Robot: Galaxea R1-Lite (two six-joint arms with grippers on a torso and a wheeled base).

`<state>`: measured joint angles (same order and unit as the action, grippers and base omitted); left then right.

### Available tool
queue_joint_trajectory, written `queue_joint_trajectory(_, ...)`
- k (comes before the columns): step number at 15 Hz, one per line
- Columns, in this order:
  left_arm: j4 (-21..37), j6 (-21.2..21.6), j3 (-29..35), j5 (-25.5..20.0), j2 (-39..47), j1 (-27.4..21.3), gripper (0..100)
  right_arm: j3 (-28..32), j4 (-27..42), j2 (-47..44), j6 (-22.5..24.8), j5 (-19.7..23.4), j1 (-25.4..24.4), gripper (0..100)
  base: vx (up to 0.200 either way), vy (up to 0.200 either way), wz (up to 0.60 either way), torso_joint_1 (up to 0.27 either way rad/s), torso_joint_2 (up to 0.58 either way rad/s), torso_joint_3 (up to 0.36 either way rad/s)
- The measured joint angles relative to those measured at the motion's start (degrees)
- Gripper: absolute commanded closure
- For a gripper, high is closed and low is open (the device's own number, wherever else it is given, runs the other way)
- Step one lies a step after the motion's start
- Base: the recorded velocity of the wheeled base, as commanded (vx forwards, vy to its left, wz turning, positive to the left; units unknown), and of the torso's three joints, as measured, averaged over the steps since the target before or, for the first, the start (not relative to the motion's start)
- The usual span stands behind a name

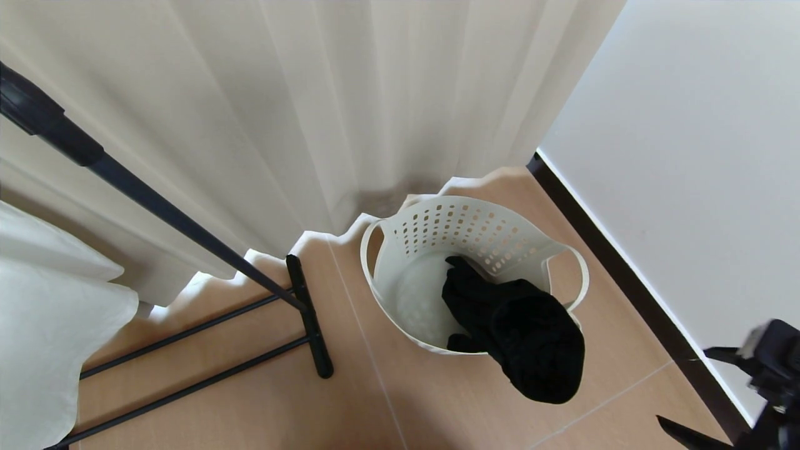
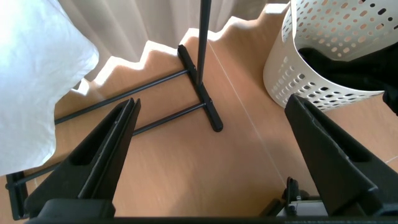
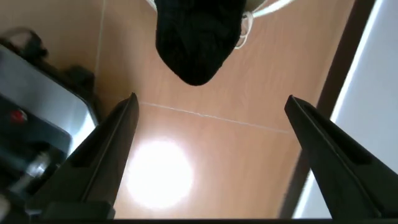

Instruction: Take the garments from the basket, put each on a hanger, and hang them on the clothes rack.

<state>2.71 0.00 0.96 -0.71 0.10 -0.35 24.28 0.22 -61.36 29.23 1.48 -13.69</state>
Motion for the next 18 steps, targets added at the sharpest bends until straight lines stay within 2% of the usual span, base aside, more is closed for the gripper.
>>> queue_joint_trajectory(3,0.0,0.0,0.0,0.0,0.0,0.0,0,10.9,-0.2,-17.3,15.4,-2.6,-0.5,0,0.0,0.0,0.0,0.0,0.0,0.0)
queue_joint_trajectory(5,0.0,0.0,0.0,0.0,0.0,0.0,0,17.3,-1.0,-26.5,20.7,-5.5,-0.7,0,0.0,0.0,0.0,0.0,0.0,0.0)
queue_joint_trajectory(8,0.0,0.0,0.0,0.0,0.0,0.0,0,24.2,-6.3,-37.8,23.0,-7.9,-0.9,0,0.0,0.0,0.0,0.0,0.0,0.0)
queue_joint_trajectory(11,0.0,0.0,0.0,0.0,0.0,0.0,0,27.8,-12.4,-45.7,23.1,-9.5,-1.0,0,0.0,0.0,0.0,0.0,0.0,0.0)
queue_joint_trajectory(15,0.0,-0.1,0.0,0.0,0.0,0.0,0,30.6,-17.7,-52.0,22.9,-9.6,-0.9,0,0.0,0.0,0.0,0.0,0.0,0.0)
queue_joint_trajectory(18,0.0,-0.1,0.0,0.0,0.0,0.0,0,32.1,-18.2,-54.2,22.8,-9.6,-0.7,0,0.0,0.0,0.0,0.0,0.0,0.0)
